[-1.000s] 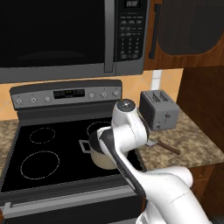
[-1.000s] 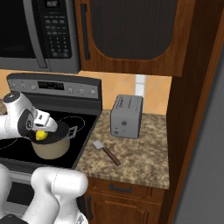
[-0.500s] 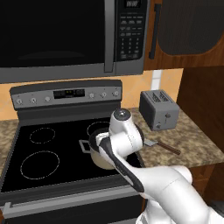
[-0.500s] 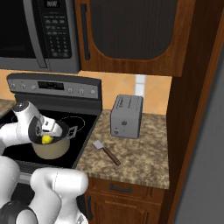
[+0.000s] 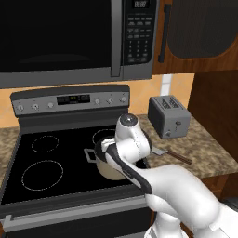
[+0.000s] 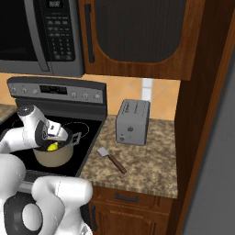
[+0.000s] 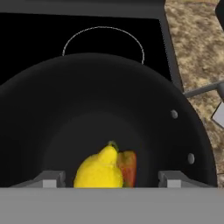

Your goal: Put the lemon and bell pepper in the pot. Retrieve the spatula and lightly stir the vegetables in the pot.

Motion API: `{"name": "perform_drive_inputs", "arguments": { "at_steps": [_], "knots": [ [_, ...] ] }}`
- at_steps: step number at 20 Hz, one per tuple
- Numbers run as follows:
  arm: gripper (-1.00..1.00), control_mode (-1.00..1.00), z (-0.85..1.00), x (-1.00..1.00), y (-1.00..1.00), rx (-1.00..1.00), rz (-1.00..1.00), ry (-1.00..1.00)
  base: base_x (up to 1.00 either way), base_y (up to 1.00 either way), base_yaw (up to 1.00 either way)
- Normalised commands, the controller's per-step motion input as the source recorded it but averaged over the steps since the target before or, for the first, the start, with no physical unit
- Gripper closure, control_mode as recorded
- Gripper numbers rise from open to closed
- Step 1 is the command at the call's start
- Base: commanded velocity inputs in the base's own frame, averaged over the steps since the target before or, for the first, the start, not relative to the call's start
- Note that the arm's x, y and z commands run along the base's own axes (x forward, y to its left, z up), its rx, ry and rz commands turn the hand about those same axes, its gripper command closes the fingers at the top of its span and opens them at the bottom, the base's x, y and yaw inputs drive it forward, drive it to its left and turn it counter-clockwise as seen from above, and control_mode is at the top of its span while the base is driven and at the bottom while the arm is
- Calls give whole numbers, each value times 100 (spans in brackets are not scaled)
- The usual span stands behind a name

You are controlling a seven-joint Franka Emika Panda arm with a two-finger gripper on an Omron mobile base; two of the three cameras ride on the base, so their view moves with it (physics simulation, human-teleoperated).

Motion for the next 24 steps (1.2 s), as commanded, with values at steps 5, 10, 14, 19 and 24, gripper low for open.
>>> {"name": "perform_drive_inputs", "arguments": {
  "at_steps": [5, 10, 14, 19, 24],
  "knots": [
    [-100, -100, 82, -55, -1, 1, 0, -5, 0, 0, 0],
    [-100, -100, 93, -86, -59, 14, 6, -1, 0, 0, 0],
    [-100, -100, 43, -65, -100, 17, 8, 0, 0, 0, 0],
    [-100, -100, 2, -29, -100, 5, 5, 0, 0, 0, 0],
    [-100, -100, -11, -8, -100, 1, 7, 0, 0, 0, 0]
  ]
}}
